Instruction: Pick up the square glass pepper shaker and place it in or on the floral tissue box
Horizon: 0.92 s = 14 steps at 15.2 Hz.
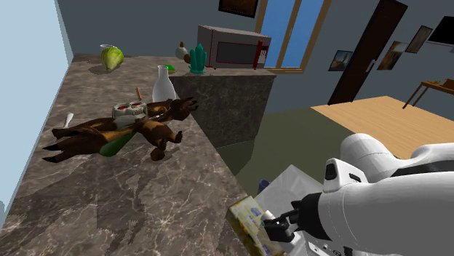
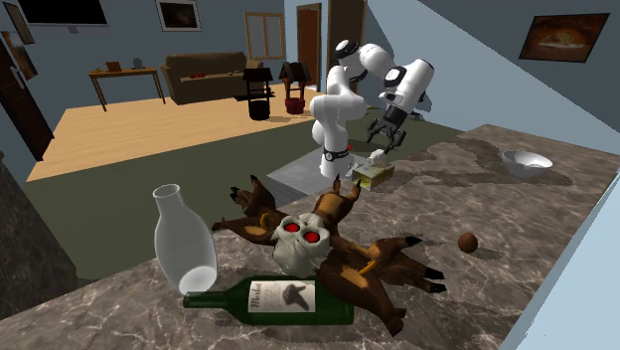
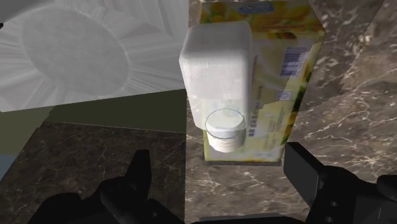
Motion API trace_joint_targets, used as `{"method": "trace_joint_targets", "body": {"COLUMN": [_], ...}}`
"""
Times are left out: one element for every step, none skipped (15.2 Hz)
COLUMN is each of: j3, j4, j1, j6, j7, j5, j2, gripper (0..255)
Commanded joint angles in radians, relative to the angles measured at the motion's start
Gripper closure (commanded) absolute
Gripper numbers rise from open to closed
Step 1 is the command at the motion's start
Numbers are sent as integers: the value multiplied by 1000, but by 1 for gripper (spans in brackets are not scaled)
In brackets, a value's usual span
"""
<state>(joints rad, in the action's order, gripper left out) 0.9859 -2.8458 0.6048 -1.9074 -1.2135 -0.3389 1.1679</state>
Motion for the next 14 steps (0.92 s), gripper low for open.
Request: {"method": "trace_joint_targets", "body": {"j3": [0,3,-13,-27,-40,-49,-50,-50,-50,-50,-50,-50,-50,-49], "j4": [0,-2,27,57,87,112,112,112,112,112,112,112,112,112], "j1": [0,2,4,4,4,2,2,3,3,2,2,2,2,3], "j6": [0,-1,37,73,107,134,134,134,134,134,134,134,134,133], "j7": [0,-2,-3,-5,-6,-8,-8,-8,-8,-8,-8,-8,-8,-8], "j5": [0,-2,10,21,33,41,41,41,41,41,41,41,41,41], "j2": [0,0,10,17,22,25,25,25,25,25,25,25,25,25], "gripper": [0,0,0,0,0,0,0,0,0,0,0,0,0,0]}}
